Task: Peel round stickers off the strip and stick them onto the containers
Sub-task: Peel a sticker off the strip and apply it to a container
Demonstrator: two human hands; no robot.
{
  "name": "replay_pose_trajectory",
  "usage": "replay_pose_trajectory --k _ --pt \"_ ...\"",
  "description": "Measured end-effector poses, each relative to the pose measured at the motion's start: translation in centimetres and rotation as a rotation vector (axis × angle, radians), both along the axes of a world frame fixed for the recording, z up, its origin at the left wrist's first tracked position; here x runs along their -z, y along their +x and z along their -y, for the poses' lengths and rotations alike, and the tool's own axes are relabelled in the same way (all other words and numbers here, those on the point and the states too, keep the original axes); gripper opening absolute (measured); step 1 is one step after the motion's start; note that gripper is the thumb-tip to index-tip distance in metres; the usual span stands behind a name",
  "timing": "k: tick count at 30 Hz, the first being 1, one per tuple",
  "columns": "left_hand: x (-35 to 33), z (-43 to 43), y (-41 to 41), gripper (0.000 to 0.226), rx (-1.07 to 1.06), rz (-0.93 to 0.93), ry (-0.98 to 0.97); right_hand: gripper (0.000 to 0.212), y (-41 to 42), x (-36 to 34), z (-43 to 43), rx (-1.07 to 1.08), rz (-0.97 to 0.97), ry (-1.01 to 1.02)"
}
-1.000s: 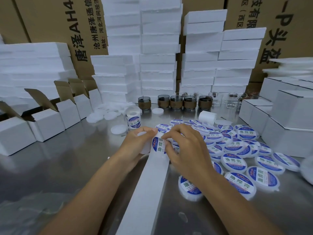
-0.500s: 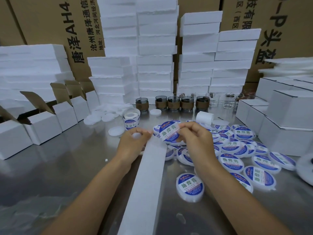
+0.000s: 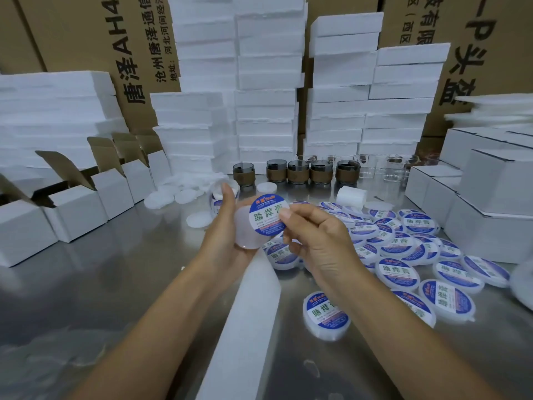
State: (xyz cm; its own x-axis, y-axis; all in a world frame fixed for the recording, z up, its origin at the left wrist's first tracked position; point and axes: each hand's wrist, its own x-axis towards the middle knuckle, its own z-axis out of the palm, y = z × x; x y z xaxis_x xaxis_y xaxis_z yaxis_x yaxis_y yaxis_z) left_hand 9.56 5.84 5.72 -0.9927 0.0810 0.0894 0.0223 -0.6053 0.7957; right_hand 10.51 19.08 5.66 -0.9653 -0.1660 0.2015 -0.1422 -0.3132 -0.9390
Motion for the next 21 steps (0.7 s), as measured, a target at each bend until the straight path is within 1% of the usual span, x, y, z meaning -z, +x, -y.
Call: replay_pose_trajectory --k 5,9,11,14,21 --pt "0.5 -0.3 -0.1 0.064 0.057 0.03 0.087 0.007 0.1 0.7 0.5 0.031 0.043 -0.023" --pt "0.7 -0.7 -0.1 0.065 0.082 0.04 0.086 0.003 0.1 0.9 0.7 0.055 0.062 0.023" --pt "0.8 -0.8 -0.1 0.063 0.087 0.044 0.092 0.005 0.1 0.9 0.8 0.088 0.069 0.045" --pt "0.9 -0.8 -0.3 0.068 0.081 0.043 0.108 0.006 0.0 1.0 0.7 0.122 0.076 0.066" --pt "1.1 -0.8 -0.3 0.07 0.06 0.051 0.071 0.006 -0.1 1.1 0.6 0.144 0.092 0.114"
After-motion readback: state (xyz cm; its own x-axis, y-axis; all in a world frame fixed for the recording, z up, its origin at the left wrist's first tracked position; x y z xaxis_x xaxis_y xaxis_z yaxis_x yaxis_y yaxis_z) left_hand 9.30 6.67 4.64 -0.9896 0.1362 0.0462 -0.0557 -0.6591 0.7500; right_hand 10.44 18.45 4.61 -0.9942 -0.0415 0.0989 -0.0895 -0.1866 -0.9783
